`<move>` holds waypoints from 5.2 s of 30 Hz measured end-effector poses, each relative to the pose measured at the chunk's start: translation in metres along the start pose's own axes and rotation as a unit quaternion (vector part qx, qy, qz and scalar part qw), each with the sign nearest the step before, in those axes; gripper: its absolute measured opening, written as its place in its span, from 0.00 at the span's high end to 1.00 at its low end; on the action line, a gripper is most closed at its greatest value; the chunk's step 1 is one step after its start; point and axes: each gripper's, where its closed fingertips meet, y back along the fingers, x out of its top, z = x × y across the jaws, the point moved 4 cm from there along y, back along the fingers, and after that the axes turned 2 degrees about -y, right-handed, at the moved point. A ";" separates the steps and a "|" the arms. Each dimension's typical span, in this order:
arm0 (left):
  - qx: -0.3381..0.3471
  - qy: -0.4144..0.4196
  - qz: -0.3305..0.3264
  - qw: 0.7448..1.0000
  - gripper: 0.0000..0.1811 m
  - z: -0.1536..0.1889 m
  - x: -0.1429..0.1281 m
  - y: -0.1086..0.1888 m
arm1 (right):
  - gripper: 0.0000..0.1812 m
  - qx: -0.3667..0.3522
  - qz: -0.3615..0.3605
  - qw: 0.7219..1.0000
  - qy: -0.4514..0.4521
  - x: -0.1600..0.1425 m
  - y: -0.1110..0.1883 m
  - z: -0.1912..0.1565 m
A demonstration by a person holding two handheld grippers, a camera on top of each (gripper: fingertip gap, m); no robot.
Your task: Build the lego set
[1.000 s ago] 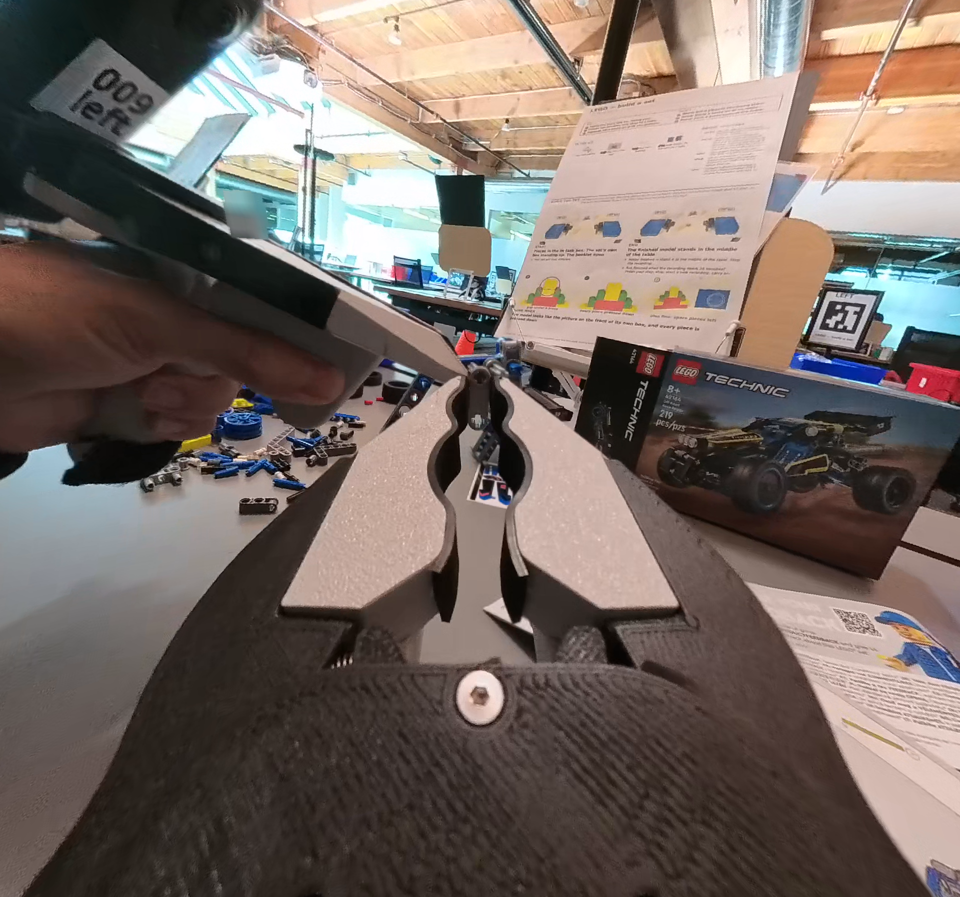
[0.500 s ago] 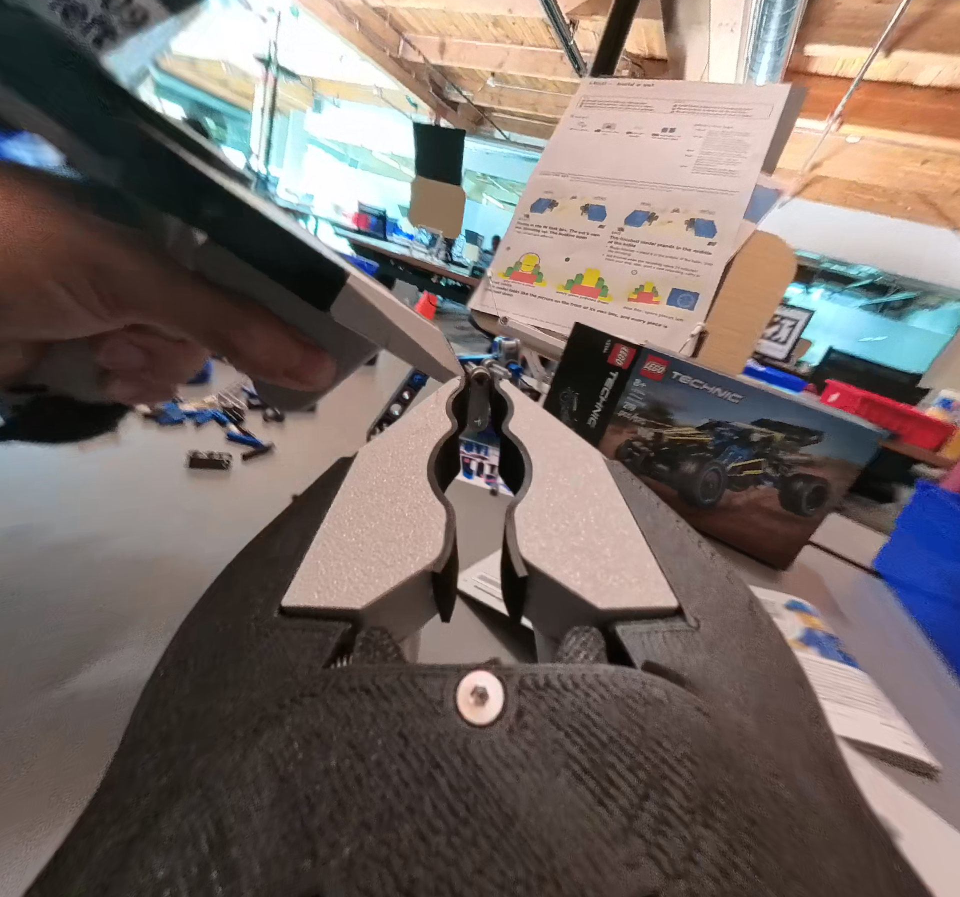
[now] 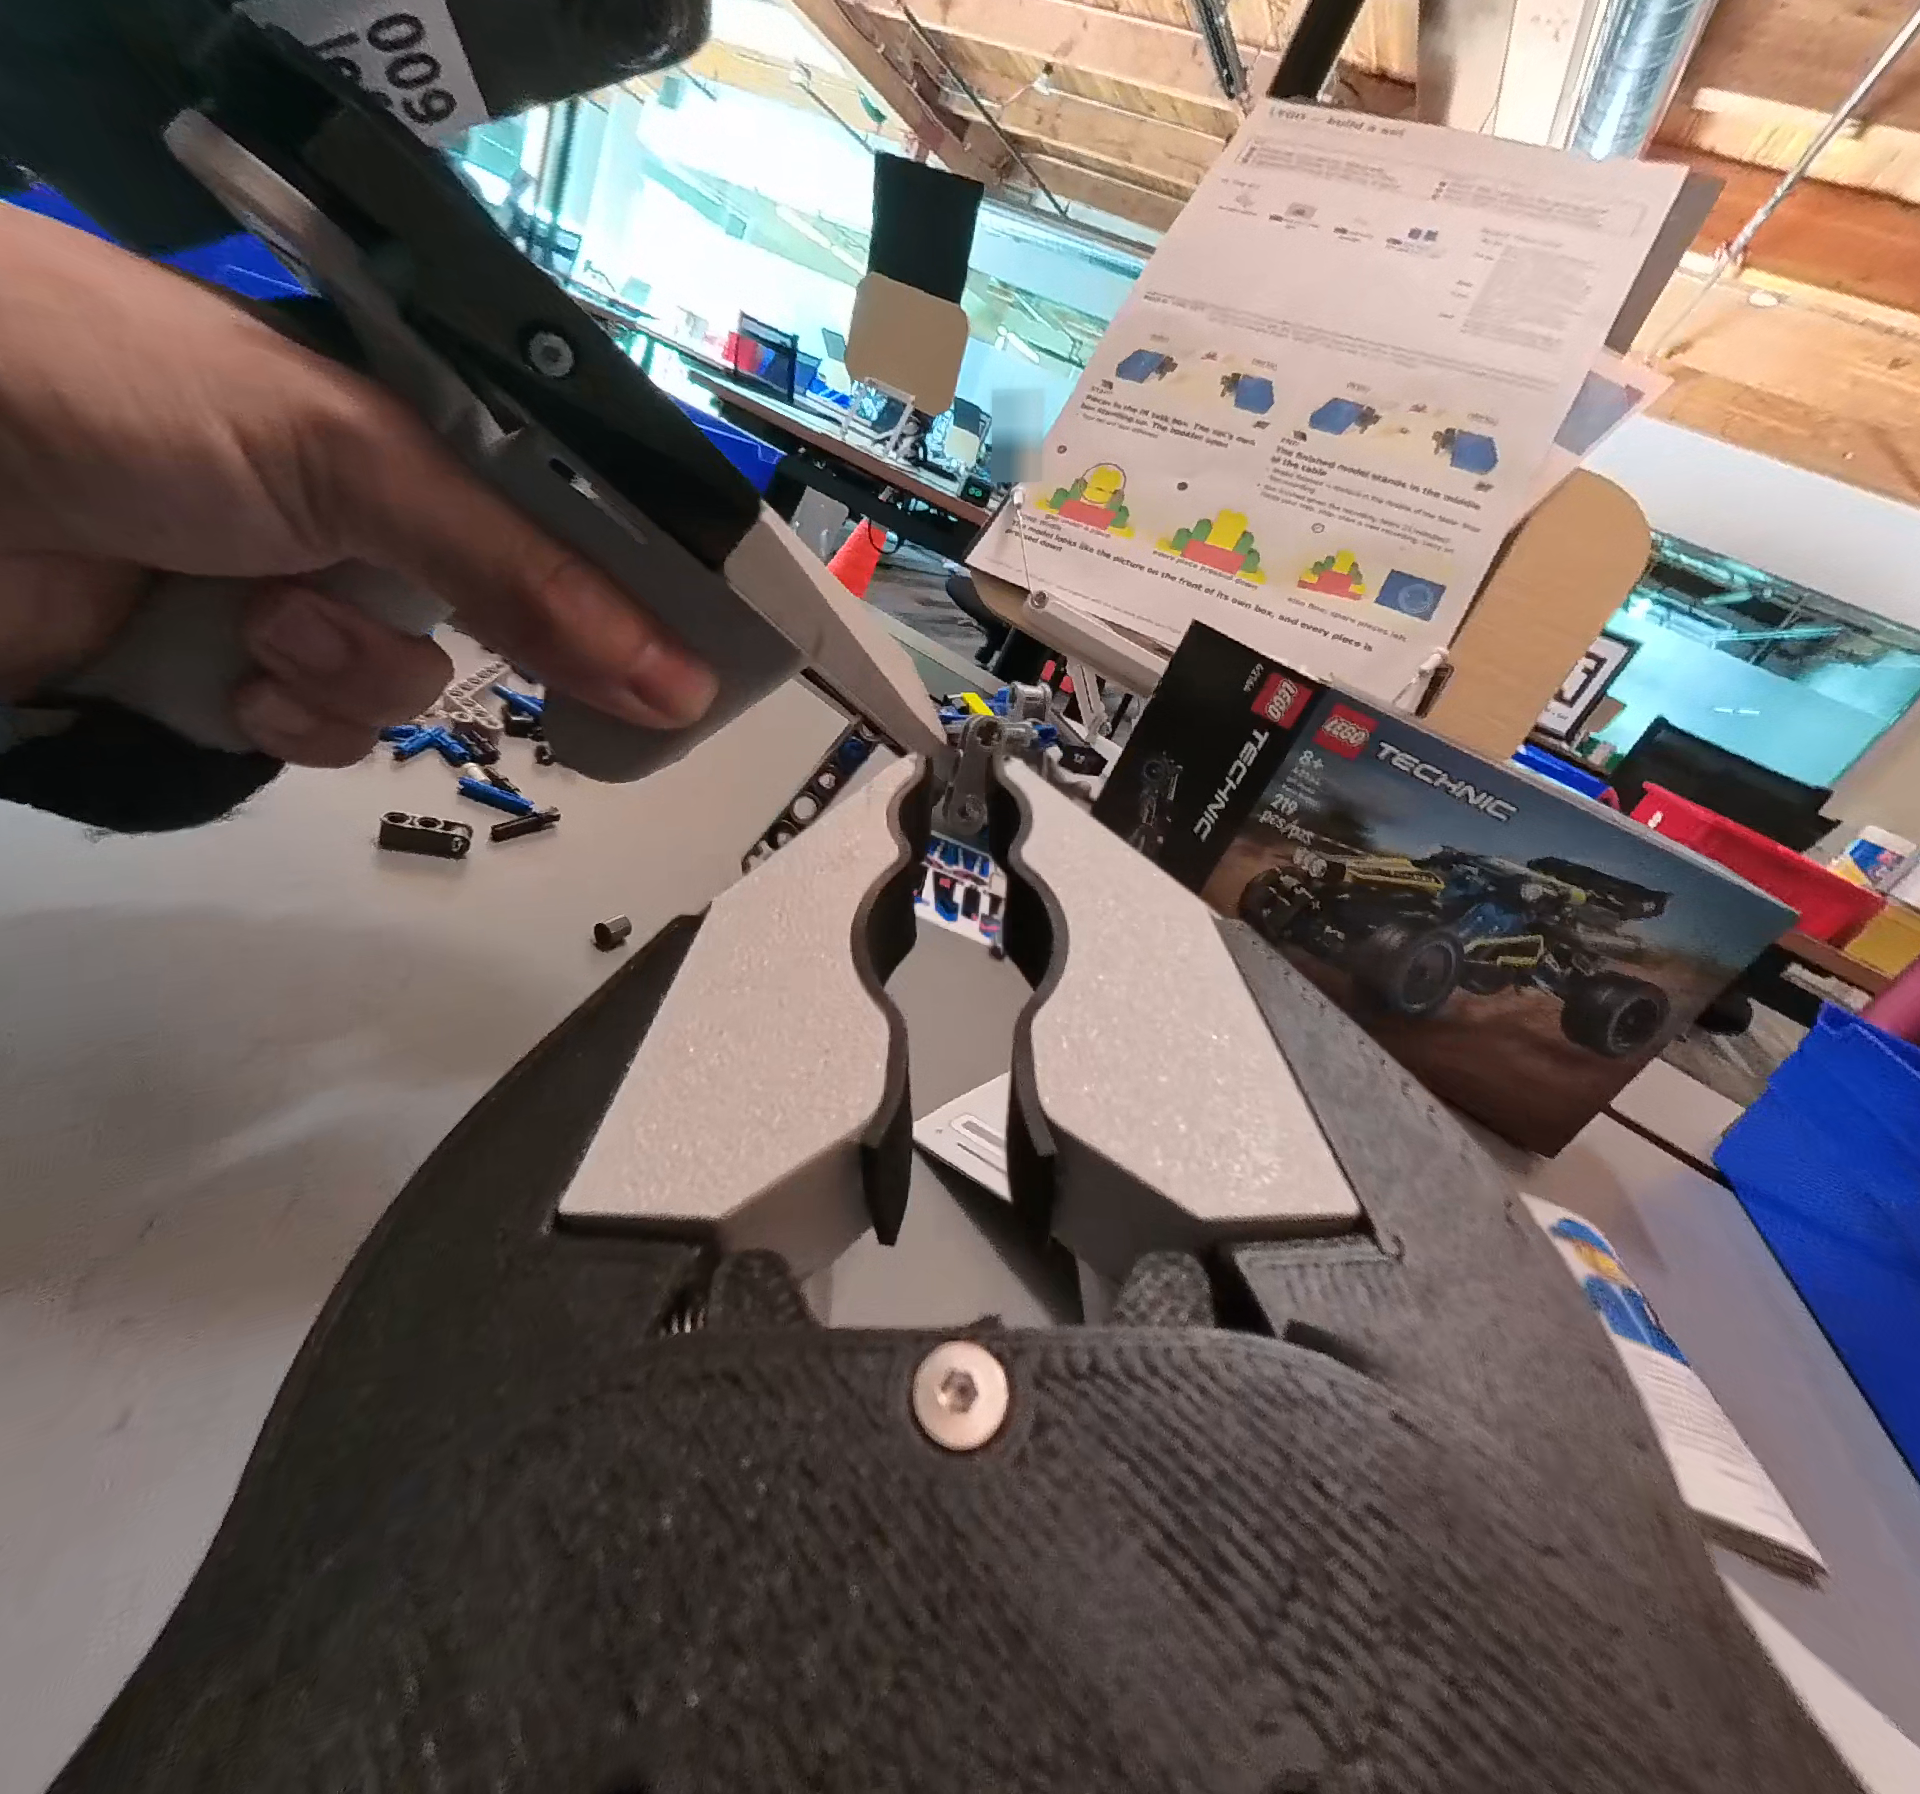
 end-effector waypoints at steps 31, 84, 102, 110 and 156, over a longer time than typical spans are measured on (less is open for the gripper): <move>0.065 -0.201 -0.026 0.977 0.92 0.006 0.000 0.000 | 0.97 0.008 -0.057 0.998 -0.031 -0.008 -0.003 0.003; 0.088 -0.268 -0.027 0.959 0.92 0.009 0.007 0.001 | 0.96 -0.022 -0.044 0.996 0.080 -0.002 0.001 0.001; 0.074 -0.194 -0.002 0.978 0.92 0.008 0.010 0.004 | 1.00 0.010 0.016 1.000 -0.007 0.006 0.003 0.002; 0.101 -0.246 -0.015 0.964 0.92 0.007 0.009 0.005 | 1.00 0.011 -0.002 0.999 0.032 0.004 0.003 -0.001; 0.137 -0.278 -0.027 0.950 0.92 0.005 0.007 0.006 | 0.97 0.022 -0.078 0.997 0.010 -0.009 -0.005 -0.001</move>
